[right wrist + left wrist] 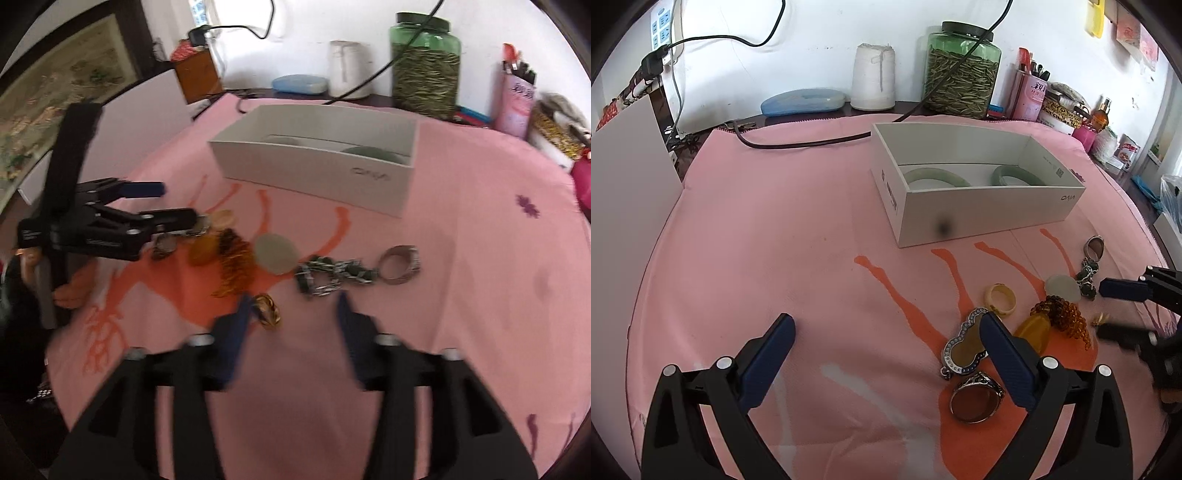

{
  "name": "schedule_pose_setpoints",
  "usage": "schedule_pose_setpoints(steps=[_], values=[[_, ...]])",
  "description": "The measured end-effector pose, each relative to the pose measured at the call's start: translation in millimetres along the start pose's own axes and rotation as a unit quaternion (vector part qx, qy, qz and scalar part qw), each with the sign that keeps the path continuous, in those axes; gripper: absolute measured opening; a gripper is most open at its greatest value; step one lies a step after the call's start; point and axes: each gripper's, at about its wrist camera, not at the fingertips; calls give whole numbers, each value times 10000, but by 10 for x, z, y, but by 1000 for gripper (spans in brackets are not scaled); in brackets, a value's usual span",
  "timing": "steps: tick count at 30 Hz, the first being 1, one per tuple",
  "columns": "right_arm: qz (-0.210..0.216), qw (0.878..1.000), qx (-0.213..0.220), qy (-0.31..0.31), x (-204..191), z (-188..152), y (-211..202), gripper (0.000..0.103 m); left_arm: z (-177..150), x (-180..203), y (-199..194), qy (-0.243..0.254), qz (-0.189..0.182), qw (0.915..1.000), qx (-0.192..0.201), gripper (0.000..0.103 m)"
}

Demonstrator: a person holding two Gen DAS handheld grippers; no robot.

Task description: Organize jewelry

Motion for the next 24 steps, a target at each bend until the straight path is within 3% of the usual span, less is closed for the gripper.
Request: schedule_pose_setpoints(steps=[2, 4, 9, 16, 24], values=[[-307, 9995, -14, -118, -34, -27, 36, 90, -1, 1, -1, 4, -12, 10000, 1, 99], [-262, 9995, -57, -136, -42, -45, 44, 97, 2, -10, 3, 5, -28, 10000, -5, 99], [-273, 9994, -86, -170, -53, -63, 60, 97, 12, -66, -4, -124, 63, 9999, -12, 97], [-592, 9962, -257, -577, -175, -71, 132, 98, 46, -138, -274, -297, -65, 9985, 466, 97], [-584, 9964, -257, -566, -167, -72, 133, 98, -285, 283, -502, 735, -551, 9947, 470, 97]])
Point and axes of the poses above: each gripper's, at about its wrist camera, not at the fingertips, and y roughly the way its jaws point, x to its right, z to its top, and after that the axes turned 8 degrees about x, right-handed
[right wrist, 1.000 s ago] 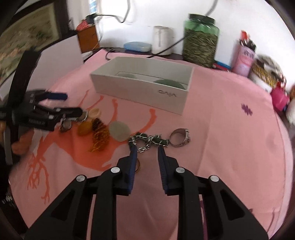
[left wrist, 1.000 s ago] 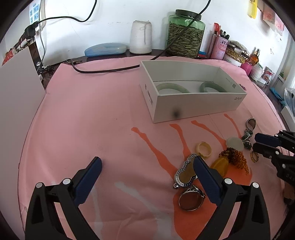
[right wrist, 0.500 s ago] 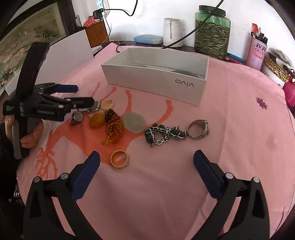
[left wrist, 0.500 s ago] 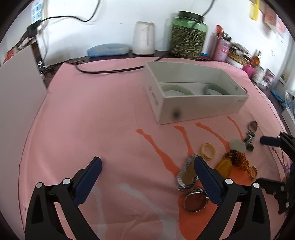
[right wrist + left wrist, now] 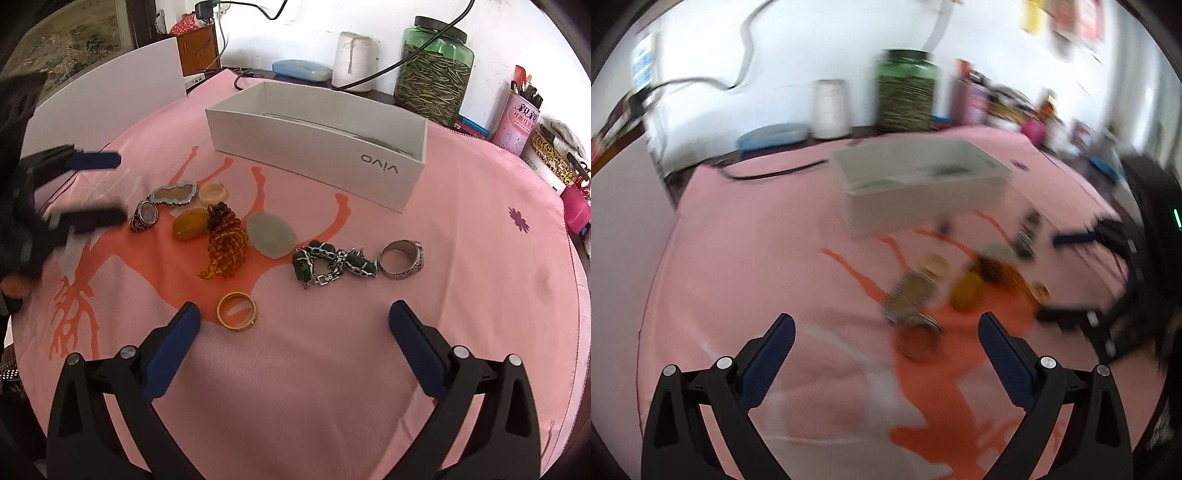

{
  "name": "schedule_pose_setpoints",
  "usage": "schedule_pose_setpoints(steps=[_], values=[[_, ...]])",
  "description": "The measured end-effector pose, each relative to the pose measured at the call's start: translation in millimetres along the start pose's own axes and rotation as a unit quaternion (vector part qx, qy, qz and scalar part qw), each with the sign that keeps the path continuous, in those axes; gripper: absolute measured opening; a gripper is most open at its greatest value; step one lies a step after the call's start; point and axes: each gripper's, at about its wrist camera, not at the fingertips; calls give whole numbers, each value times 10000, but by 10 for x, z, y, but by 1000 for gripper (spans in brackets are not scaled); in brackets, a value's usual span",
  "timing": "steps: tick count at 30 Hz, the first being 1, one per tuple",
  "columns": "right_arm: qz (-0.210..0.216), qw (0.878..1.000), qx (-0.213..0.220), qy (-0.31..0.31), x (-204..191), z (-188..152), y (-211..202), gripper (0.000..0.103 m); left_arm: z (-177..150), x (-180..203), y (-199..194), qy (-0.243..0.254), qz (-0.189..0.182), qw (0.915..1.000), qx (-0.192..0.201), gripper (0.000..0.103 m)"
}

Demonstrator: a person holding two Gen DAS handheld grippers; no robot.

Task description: Organize jewelry

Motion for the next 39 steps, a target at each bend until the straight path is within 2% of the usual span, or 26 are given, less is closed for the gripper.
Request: schedule_pose_setpoints(steps=[1, 3, 5, 11, 13, 14, 15, 23, 25, 28, 30, 31, 33, 34, 36, 39], values=[[0, 10000, 0, 0, 0, -1, 0, 98, -29, 67, 11, 140, -65, 9999, -23, 95], [0, 10000, -1, -1, 1, -2, 0, 98, -62, 156, 68, 339, -185, 9992, -124, 77], [1, 10000, 0, 0, 1, -5, -1, 98, -92, 184, 147, 393, -301, 9984, -283, 66], [1, 10000, -1, -1, 2, -6, -1, 98, -93, 142, 191, 242, -449, 9983, -291, 62], [2, 10000, 0, 0, 2, -6, -2, 98, -93, 162, 193, 263, -375, 9986, -272, 52], [2, 10000, 0, -1, 2, -6, -1, 98, -93, 170, 190, 270, -298, 9989, -255, 36], [2, 10000, 0, -1, 2, -6, -1, 98, -96, 164, 182, 251, -221, 9992, -234, 27], [26, 10000, 39, 50, 14, 1, -11, 96, -109, 26, 109, -72, -172, 9997, -146, 27], [20, 9996, 164, 247, 92, 15, -52, 96, -92, -84, 74, -245, -23, 9997, -30, 27], [-315, 9955, 587, 669, 325, 61, -176, 95, -73, -262, 95, -551, 169, 9983, -53, 27], [-505, 9904, 801, 1011, 500, 70, -248, 77, -77, -350, 132, -734, 177, 9970, -158, 27], [-536, 9885, 837, 1139, 562, 71, -258, 73, -70, -374, 125, -778, 155, 9967, -142, 27], [-606, 9858, 825, 1330, 667, 92, -232, 60, -61, -357, 122, -714, 187, 9972, -138, 27], [-613, 9852, 799, 1384, 697, 103, -208, 57, -63, -346, 123, -689, 178, 9974, -142, 27], [-572, 9844, 741, 1491, 745, 123, -150, 42, -66, -329, 126, -649, 177, 9976, -150, 27], [-614, 9833, 622, 1594, 783, 89, -121, 32, -70, -341, 133, -677, 162, 9974, -173, 27]])
Point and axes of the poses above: each gripper's, at about its wrist camera, not at the fingertips, and y roughly the way its jaws point, x to its right, z to its top, and after that the axes turned 8 degrees about x, right-handed
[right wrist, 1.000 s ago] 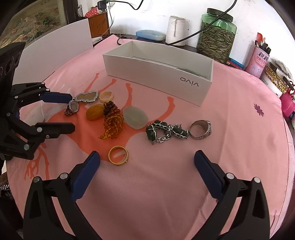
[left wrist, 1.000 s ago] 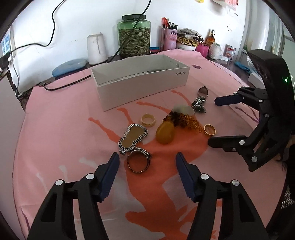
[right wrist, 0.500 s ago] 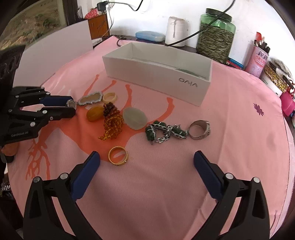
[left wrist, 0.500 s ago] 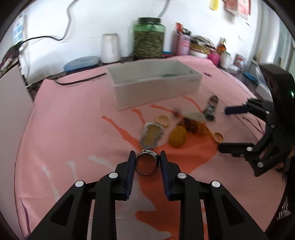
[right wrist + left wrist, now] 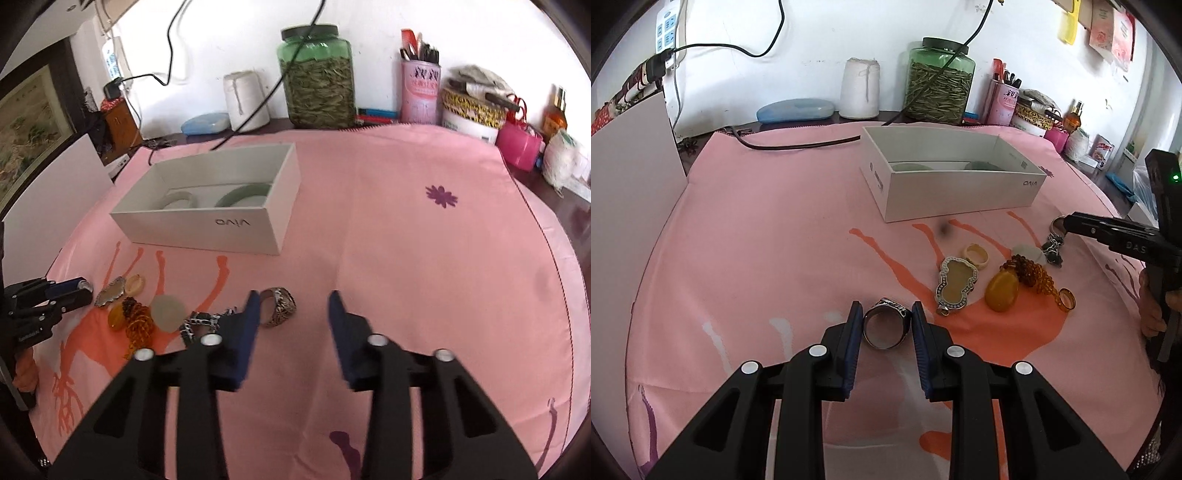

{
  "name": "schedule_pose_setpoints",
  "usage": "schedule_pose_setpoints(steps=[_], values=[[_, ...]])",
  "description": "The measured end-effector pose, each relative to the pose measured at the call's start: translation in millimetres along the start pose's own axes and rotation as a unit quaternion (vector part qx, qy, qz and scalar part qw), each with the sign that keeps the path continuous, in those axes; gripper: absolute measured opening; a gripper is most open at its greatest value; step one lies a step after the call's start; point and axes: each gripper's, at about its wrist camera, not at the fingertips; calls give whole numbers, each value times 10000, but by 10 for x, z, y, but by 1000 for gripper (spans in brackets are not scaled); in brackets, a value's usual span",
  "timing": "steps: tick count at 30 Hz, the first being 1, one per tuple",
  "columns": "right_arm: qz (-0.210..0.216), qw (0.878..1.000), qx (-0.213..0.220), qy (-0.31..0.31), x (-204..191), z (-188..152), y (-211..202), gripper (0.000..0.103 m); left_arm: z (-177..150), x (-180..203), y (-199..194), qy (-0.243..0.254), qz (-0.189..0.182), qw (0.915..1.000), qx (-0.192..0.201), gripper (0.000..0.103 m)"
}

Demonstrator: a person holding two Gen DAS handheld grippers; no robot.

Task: Organize jewelry
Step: 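Grasp the large silver ring with the left gripper, then grasp the patterned silver ring with the right gripper while the left lifts the large ring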

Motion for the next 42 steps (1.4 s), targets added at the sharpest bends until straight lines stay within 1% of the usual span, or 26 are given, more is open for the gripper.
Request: schedule_pose_setpoints(steps=[2, 5, 6, 8, 10, 13, 16, 18, 20, 23, 28, 31, 34, 35, 36, 37, 38, 42], values=[[-127, 9999, -32, 96, 59, -5, 3, 32, 1, 3, 5, 4, 1, 10000, -1, 27], [-403, 9988, 71, 282, 226, 14, -59, 33, 2, 0, 4, -9, 4, 10000, -1, 27], [-405, 9985, 116, 362, 272, 23, -88, 33, 1, 0, 5, -6, 6, 10000, -1, 27], [-191, 9985, 162, 484, 316, 37, -135, 33, 6, 2, 10, -2, 9, 10000, -3, 27], [-107, 9988, 189, 444, 283, 49, -153, 33, 5, -2, 9, -3, 9, 10000, -3, 27], [-142, 9996, 193, 133, 161, 35, -143, 33, 6, 1, 9, -1, 12, 10000, -4, 27], [-43, 9999, 137, -15, 66, 18, -130, 33, 7, 3, 9, -3, 12, 10000, -4, 27], [12, 9999, 21, -135, 9, -8, -85, 33, 7, 3, 9, 4, 16, 10000, -5, 27], [-36, 9993, -138, -353, -62, -32, -30, 33, 7, 8, 9, 1, 17, 10000, -6, 27], [-82, 9989, 38, -467, -102, -23, -95, 33, 8, 8, 11, 4, 17, 10000, -7, 27], [-155, 9993, 0, -344, -47, -15, -54, 33, 7, 13, 11, 7, 20, 10000, -7, 28], [-188, 9995, 83, -239, -13, 24, -37, 33, 7, 18, 11, 3, 26, 10000, -7, 28], [-140, 9995, -179, -203, -12, 28, 79, 33, 10, 20, 11, 2, 25, 10000, -7, 28], [-148, 9995, -189, -222, -18, 33, 86, 33, 11, 19, 10, 2, 9, 10000, -6, 28], [-156, 9994, -184, -250, -28, 31, 80, 23, 11, 20, 9, -3, -7, 10000, -4, 28], [-220, 9992, -189, -286, -38, 26, 77, 9, 6, 19, 11, -4, -27, 10000, -1, 28], [-232, 9991, -162, -320, -48, 23, 58, 5, 2, 18, 11, 0, -44, 10000, 4, 27], [-175, 9992, -65, -349, -71, -5, -8, 5, -2, 21, -2, 4, -99, 9999, 49, 27]])
Point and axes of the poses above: each gripper's, at about its wrist camera, not at the fingertips, and y roughly the way its jaws point, x to its right, z to its top, and after that the axes turned 8 degrees about x, right-handed
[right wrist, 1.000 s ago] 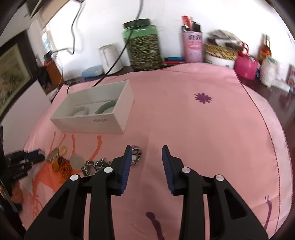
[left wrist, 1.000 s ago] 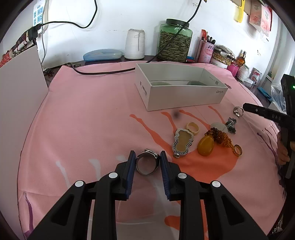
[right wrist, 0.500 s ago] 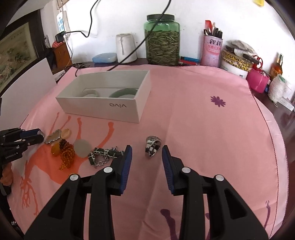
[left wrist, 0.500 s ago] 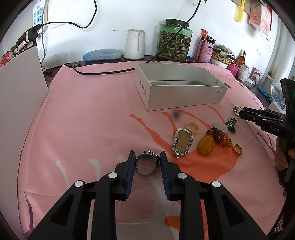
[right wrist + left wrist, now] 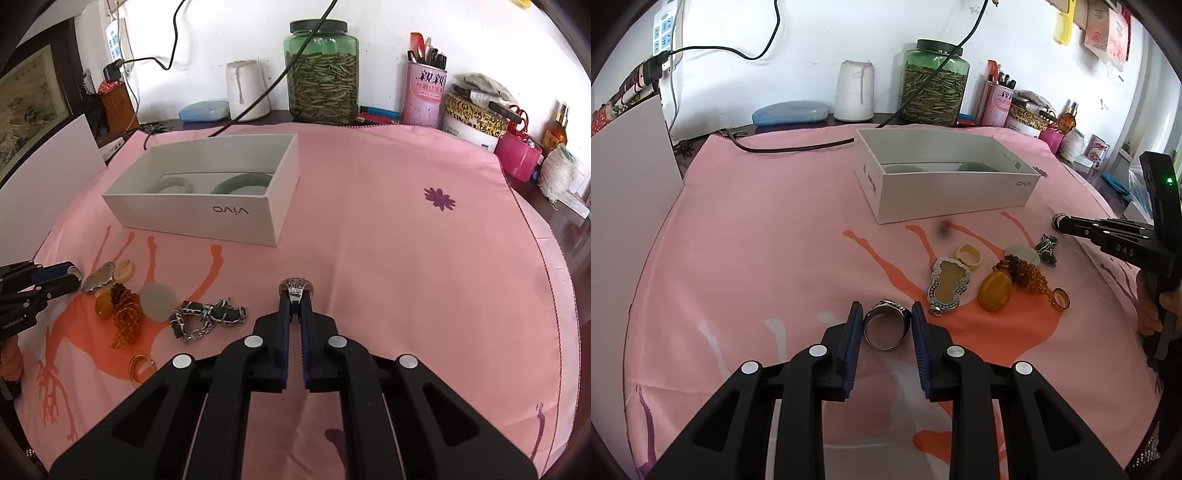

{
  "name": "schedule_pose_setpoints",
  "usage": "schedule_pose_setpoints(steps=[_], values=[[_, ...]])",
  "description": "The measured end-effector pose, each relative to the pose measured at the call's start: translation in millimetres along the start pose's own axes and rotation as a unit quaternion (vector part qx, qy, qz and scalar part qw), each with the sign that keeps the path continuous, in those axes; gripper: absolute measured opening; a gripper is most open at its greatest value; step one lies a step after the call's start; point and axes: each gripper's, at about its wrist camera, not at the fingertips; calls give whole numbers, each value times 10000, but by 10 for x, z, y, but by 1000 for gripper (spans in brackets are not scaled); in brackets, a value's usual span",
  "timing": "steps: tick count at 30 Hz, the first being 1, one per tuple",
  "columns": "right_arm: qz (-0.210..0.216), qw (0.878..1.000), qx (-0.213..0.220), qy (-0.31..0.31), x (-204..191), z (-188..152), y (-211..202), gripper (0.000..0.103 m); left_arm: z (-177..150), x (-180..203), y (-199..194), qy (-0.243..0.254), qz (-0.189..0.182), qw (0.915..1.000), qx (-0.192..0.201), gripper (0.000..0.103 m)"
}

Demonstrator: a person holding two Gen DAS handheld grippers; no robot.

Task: Organize jewelry
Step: 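Grasp the patterned silver ring with the right gripper while the left lifts the large ring, then lower both rings into the white box and open both grippers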

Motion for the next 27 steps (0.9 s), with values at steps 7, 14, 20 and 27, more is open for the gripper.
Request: schedule_pose_setpoints(steps=[7, 14, 20, 27], values=[[166, 9998, 89, 115, 10, -9, -60, 5, 8, -16, -60, 11, -27, 9999, 156, 27], [356, 9986, 320, 233, 27, 40, -185, 5, 12, 10, -109, 56, 30, 9996, 287, 27], [465, 9978, 371, 303, 35, 62, -223, 5, 168, 8, -164, -28, 42, 9992, 385, 27], [665, 9947, 538, 570, 59, 352, -373, 5, 754, 239, -198, 271, -12, 9972, 694, 27]])
Point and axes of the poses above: each gripper's, at about its wrist camera, not at the fingertips, and y roughly the way its jaws point, x to its right, z to its top, and after that the axes turned 8 degrees about x, right-handed
